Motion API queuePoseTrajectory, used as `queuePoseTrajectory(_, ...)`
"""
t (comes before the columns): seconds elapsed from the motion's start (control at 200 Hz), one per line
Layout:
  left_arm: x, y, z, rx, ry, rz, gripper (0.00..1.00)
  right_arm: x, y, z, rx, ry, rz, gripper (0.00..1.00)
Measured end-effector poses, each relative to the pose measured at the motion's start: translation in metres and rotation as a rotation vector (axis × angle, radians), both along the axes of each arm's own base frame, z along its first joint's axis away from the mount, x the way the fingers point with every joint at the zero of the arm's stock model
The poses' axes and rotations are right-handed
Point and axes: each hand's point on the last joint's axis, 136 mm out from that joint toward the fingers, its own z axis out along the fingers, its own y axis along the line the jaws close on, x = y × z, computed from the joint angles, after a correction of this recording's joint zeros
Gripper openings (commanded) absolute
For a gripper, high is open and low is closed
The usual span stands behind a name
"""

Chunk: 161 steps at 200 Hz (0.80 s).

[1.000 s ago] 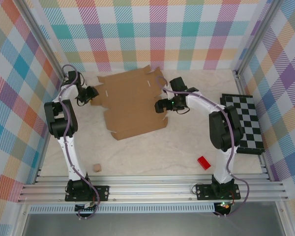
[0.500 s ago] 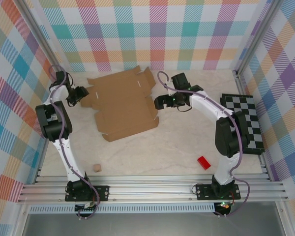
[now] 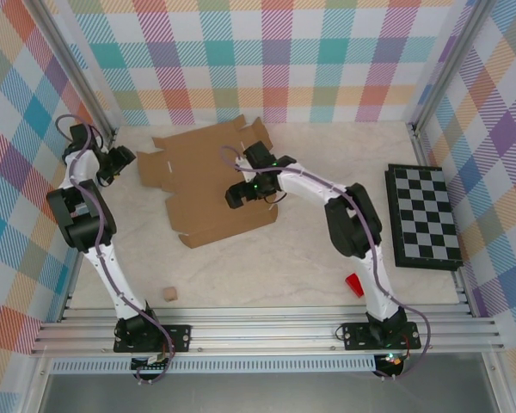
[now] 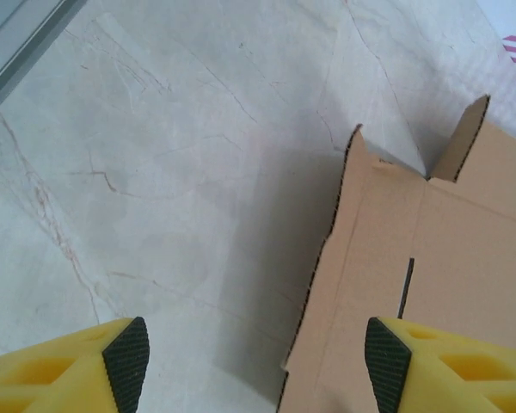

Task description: Fold the paper box

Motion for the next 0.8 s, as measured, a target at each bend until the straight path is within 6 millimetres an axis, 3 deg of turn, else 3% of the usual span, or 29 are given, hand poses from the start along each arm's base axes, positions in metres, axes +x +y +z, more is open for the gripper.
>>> queuePoseTrajectory(0.14,0.012,-0.008,-0.022,-0.066,0.006,-0.035,0.70,0.002,-0.005,-0.021,-0.037,0.032,-0.010,1.00)
queuePoseTrajectory(0.33,0.020,-0.019,-0.045,-0.117,0.026,-0.064,0.66,-0.002,-0.014,-0.032,-0.060,0.021,-0.002,1.00)
queuePoseTrajectory(0.385,0.025,-0.022,-0.039,-0.119,0.011,-0.074,0.58,-0.007,-0.019,-0.031,-0.065,0.012,-0.003,1.00)
queuePoseTrajectory(0.45,0.034,-0.032,-0.034,-0.121,-0.008,-0.100,0.42,-0.017,-0.029,-0.032,-0.080,0.016,-0.008,1.00)
queuePoseTrajectory(0.55,0.040,-0.060,-0.033,-0.136,-0.017,-0.160,0.26,-0.036,-0.046,-0.033,-0.096,0.030,-0.013,1.00)
queuePoseTrajectory(0.635,0.041,-0.097,-0.040,-0.157,-0.009,-0.229,0.20,-0.053,-0.059,-0.034,-0.101,0.041,-0.022,1.00)
queuePoseTrajectory(0.805,0.016,-0.168,-0.059,-0.191,0.033,-0.355,0.06,-0.093,-0.091,-0.033,-0.110,0.087,-0.064,1.00)
